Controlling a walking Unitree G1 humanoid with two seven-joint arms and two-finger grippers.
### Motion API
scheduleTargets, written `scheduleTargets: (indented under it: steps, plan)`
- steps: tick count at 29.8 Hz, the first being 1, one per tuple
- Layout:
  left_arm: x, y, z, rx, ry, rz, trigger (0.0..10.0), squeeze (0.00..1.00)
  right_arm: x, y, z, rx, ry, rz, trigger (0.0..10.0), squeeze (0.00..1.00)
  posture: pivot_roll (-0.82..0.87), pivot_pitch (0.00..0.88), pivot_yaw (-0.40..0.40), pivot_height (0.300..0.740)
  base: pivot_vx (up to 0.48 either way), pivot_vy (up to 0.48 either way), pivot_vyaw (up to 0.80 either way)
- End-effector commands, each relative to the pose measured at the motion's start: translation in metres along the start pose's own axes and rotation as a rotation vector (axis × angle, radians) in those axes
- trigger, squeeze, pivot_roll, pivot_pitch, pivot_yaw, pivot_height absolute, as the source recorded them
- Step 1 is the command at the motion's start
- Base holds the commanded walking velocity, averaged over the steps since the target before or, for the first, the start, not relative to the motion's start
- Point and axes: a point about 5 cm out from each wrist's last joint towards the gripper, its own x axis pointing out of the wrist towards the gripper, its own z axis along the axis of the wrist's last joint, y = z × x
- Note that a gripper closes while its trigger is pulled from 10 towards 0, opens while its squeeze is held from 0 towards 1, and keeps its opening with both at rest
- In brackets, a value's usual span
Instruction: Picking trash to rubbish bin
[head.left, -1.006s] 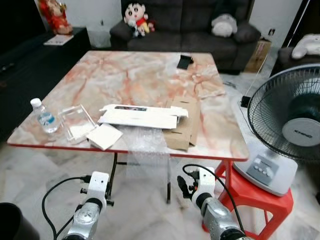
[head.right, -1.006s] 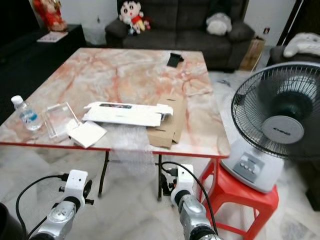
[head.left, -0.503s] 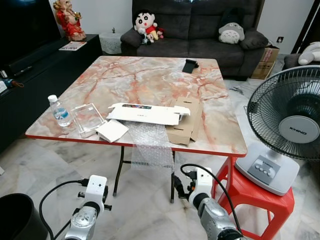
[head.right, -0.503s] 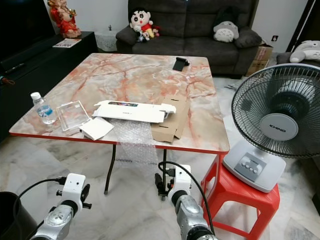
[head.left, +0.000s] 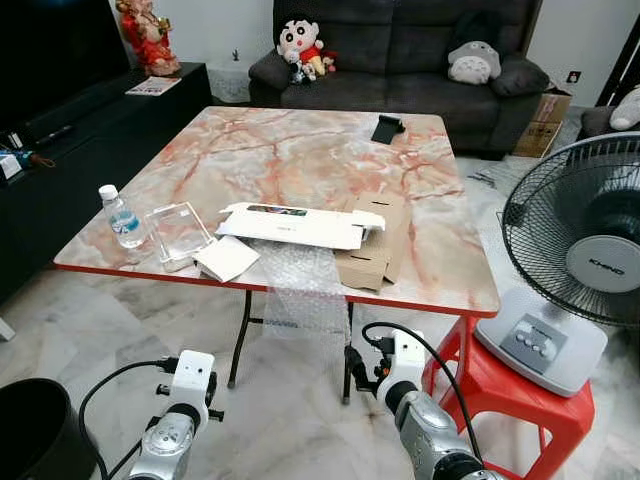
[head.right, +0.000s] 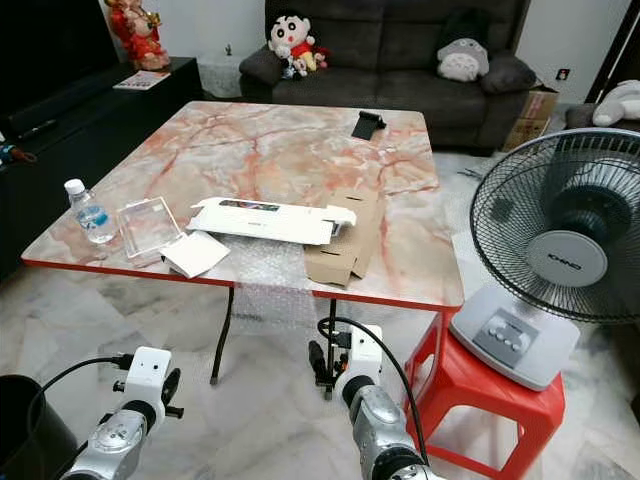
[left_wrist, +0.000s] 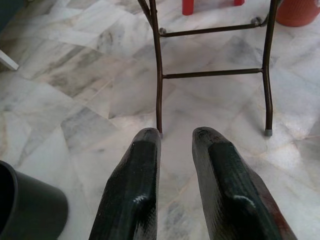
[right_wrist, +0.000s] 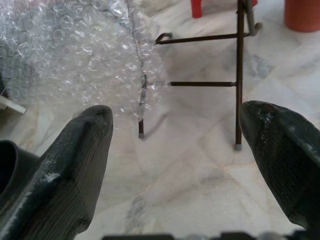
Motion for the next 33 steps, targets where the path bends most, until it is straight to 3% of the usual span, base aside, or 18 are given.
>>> scheduleTargets:
  steps: [1,7,8,12,21,33]
  plan:
    - [-0.001,0.001,-0.002,0.009,0.016,-0.007,10.0,0.0,0.003,0.003,0.006,0.009,-0.013,0.015,10.0,0.65,0.04,0.0,0.001,0.74,0.0,0.0,0.0]
    - [-0.001,0.001,-0.002,0.009,0.016,-0.007,10.0,0.0,0.003,0.003,0.006,0.009,-0.013,0.015,10.0,0.65,0.04,0.0,0.001,0.74,0.0,0.0,0.0]
    - [0.0,0.001,0.0,0.009,0.005,-0.012,10.0,0.0,0.007,0.011,0.012,0.016,-0.025,0.045,10.0,0.0,0.08,0.0,0.0,0.74,0.0,0.0,0.0]
    - [0.0,0.0,0.004,0.007,-0.026,-0.029,10.0,0.0,0.015,0.029,0.025,0.013,-0.044,0.12,10.0,0.0,0.1,0.0,0.0,0.74,0.0,0.0,0.0]
    - [-0.002,-0.003,0.002,0.001,-0.042,-0.066,10.0,0.0,0.019,0.041,0.034,0.01,-0.055,0.17,10.0,0.0,0.12,0.0,0.007,0.74,0.0,0.0,0.0]
    - [-0.004,-0.017,0.011,0.001,-0.124,-0.125,10.0,0.0,0.017,0.031,0.033,-0.002,-0.054,0.147,10.0,0.0,0.14,0.0,0.002,0.74,0.0,0.0,0.0]
